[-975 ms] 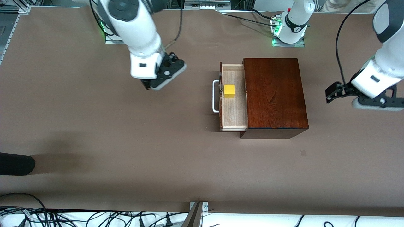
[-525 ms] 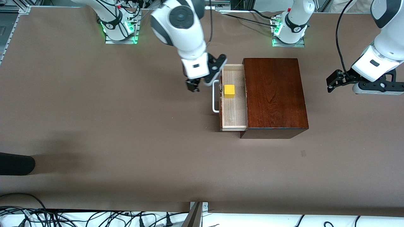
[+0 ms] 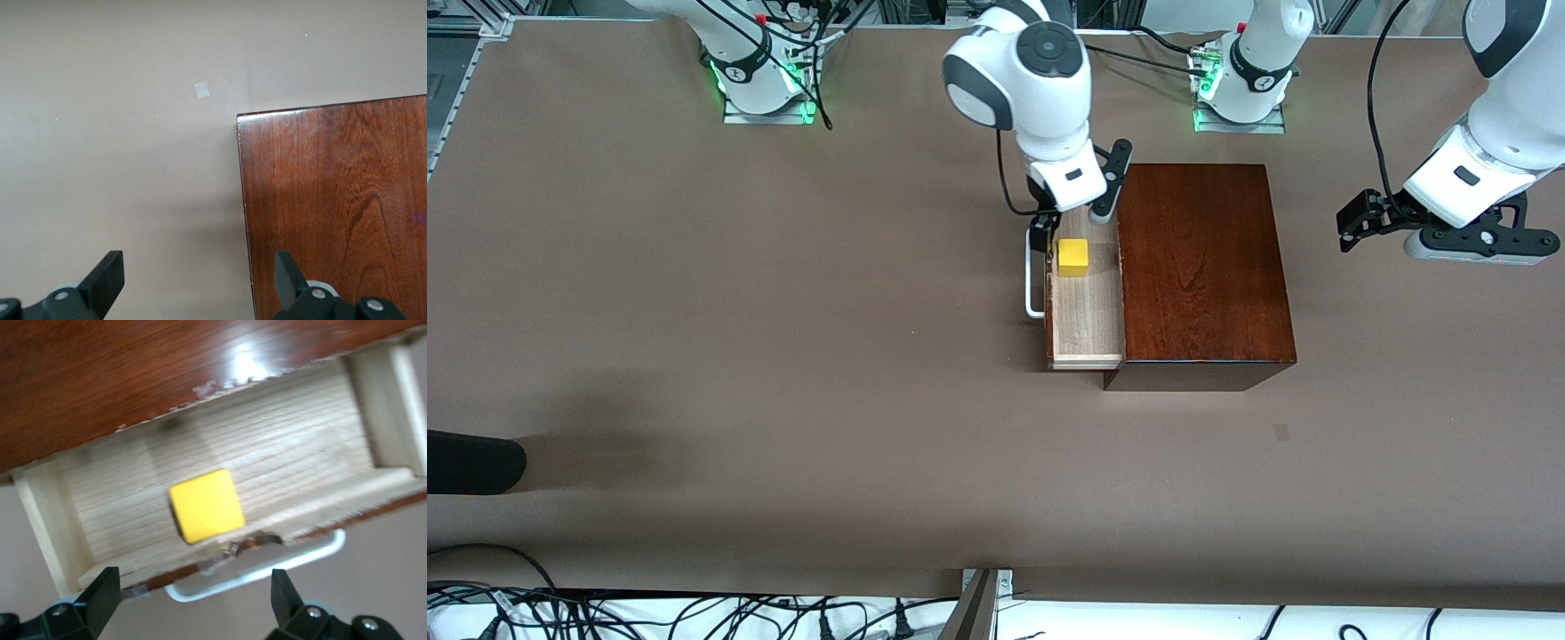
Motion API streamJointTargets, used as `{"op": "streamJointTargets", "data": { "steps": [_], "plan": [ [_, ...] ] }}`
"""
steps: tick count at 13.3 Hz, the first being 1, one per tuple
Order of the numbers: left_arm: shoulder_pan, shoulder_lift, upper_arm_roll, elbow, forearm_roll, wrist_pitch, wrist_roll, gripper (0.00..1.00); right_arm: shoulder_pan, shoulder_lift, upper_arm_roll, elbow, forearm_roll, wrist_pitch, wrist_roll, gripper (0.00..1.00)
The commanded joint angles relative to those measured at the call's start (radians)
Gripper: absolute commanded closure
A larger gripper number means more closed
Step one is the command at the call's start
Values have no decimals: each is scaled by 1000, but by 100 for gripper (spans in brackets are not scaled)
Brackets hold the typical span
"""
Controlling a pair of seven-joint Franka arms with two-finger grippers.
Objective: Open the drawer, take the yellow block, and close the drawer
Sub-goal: 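Move the right gripper over the yellow cube in the drawer, then lower the right gripper and grasp the yellow cube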
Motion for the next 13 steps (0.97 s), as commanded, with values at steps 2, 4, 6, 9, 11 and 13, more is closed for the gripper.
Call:
{"op": "streamJointTargets", "data": {
  "steps": [2, 4, 6, 9, 11, 13],
  "plan": [
    [3, 20, 6, 35, -19, -14, 27, 0, 19, 98, -5, 117, -13, -40, -133, 0],
    [2, 27, 6, 42, -16, -17, 27, 0, 21, 127, -6, 159, -14, -49, -140, 0],
    [2, 27, 5, 42, -16, -22, 34, 0, 24, 129, -6, 166, -29, -54, -144, 0],
    [5, 31, 6, 44, -12, -19, 37, 0, 33, 144, -9, 176, -37, -43, -142, 0],
    [7, 40, 6, 46, -9, -16, 37, 0, 33, 173, -13, 203, -37, -36, -144, 0],
    [3, 42, 6, 47, -9, -16, 37, 0, 33, 207, -16, 240, -42, -35, -145, 0]
  ]
}}
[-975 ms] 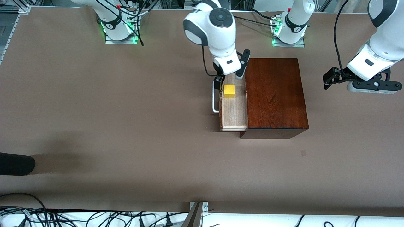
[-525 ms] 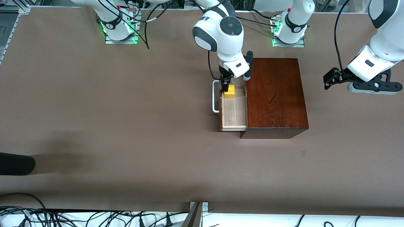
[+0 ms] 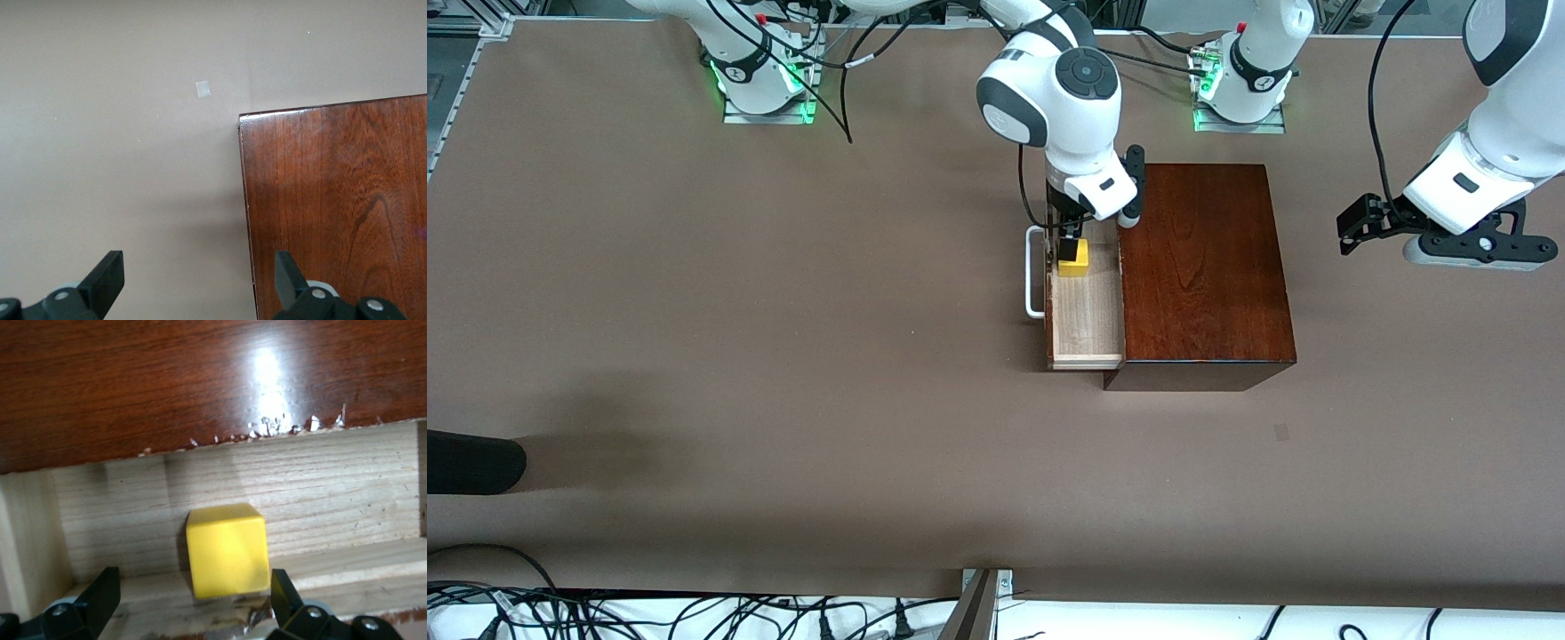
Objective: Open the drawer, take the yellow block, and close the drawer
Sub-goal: 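Lower the right gripper and grasp the yellow cube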
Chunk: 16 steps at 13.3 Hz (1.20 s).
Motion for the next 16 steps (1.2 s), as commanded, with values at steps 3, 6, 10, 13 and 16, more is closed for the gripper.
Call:
{"op": "streamJointTargets", "data": {
  "steps": [3, 6, 10, 13, 16],
  "plan": [
    [-1, 32, 2, 53, -9, -19, 31, 0, 2, 63, -11, 89, -24, -12, -80, 0],
    [0, 32, 0, 56, -9, -19, 32, 0, 2, 63, -11, 89, -24, -7, -80, 0],
    [-1, 32, 0, 62, -9, -20, 32, 0, 2, 81, -12, 89, -26, 16, -82, 0],
    [-3, 32, 2, 63, -9, -20, 32, 0, 2, 87, -17, 89, -26, 28, -83, 5],
    [-3, 35, 2, 65, -9, -19, 31, 0, 2, 87, -18, 89, -26, 25, -96, 52]
  ]
}}
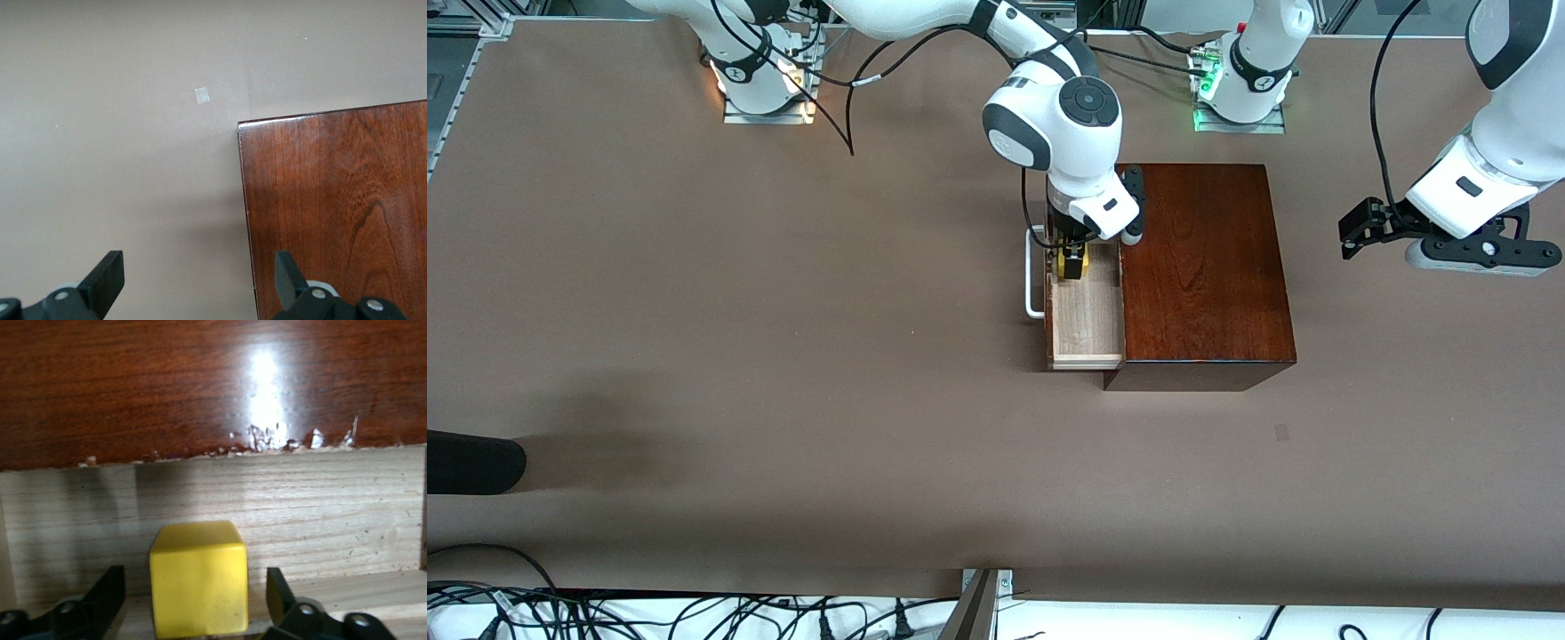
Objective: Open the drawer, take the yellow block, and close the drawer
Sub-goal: 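Lower the right gripper and grasp the yellow cube, then lift the cube with the right gripper while the left gripper reaches the drawer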
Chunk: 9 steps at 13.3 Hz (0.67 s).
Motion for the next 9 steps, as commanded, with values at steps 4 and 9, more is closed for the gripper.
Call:
{"op": "streamJointTargets", "data": {
  "steps": [4, 9],
  "plan": [
    [-4, 22, 1, 39, -9, -21, 21, 0, 4, 14, -5, 37, -11, -19, -9, 100],
    [-4, 22, 2, 39, -9, -21, 21, 0, 0, -67, -9, 40, -6, -154, 1, 100]
  ]
}}
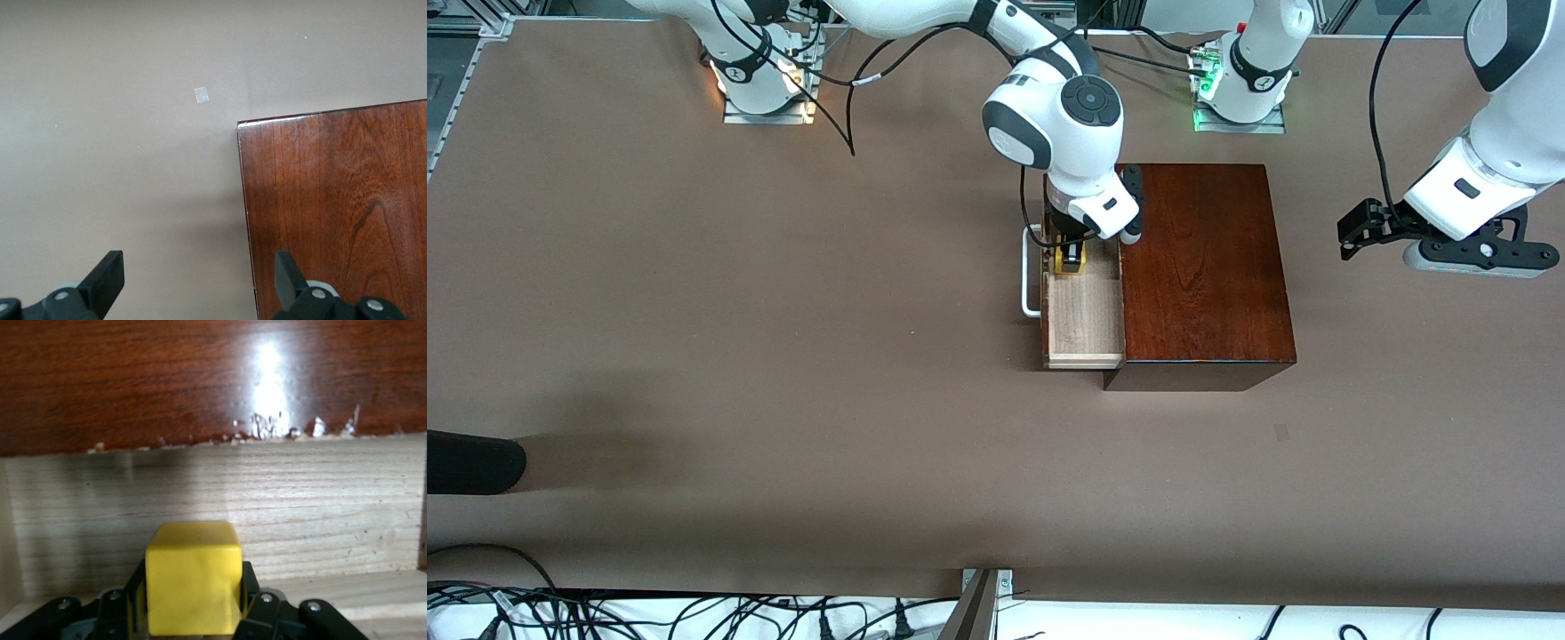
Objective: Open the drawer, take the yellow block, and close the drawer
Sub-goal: 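Lift the cube with the right gripper while the left gripper reaches the drawer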
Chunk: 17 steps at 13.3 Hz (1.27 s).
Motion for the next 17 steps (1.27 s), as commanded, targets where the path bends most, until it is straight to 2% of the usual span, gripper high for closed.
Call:
{"op": "streamJointTargets", "data": {
  "steps": [1, 4, 6, 8, 10, 12, 14, 17],
  "plan": [
    [-3, 18, 1, 37, -9, -21, 21, 0, 0, -89, -6, 14, -3, -103, 35, 100],
    [-3, 18, 1, 37, -9, -21, 21, 0, 0, -166, -7, 14, -5, -140, 129, 100],
    [-2, 18, 3, 37, -9, -21, 21, 0, -20, -229, -27, 14, 0, -215, 173, 100],
    [-3, 18, 1, 37, -9, -21, 19, 0, -72, -282, -38, 14, 1, -269, 306, 100],
    [-12, 18, -5, 37, -22, -28, 16, 0, -143, -330, -38, 13, 1, -313, 340, 100],
    [-17, 18, -52, 39, -28, -73, 13, 0, -219, -376, -38, 13, 6, -363, 337, 100],
    [-38, 18, -136, 44, -29, -77, 13, 0, -256, -410, -55, 8, 3, -406, 350, 100],
    [-43, 68, -299, 59, -70, -76, 2, 0, -267, -431, -195, -3, 18, -438, 340, 100]
  ]
}}
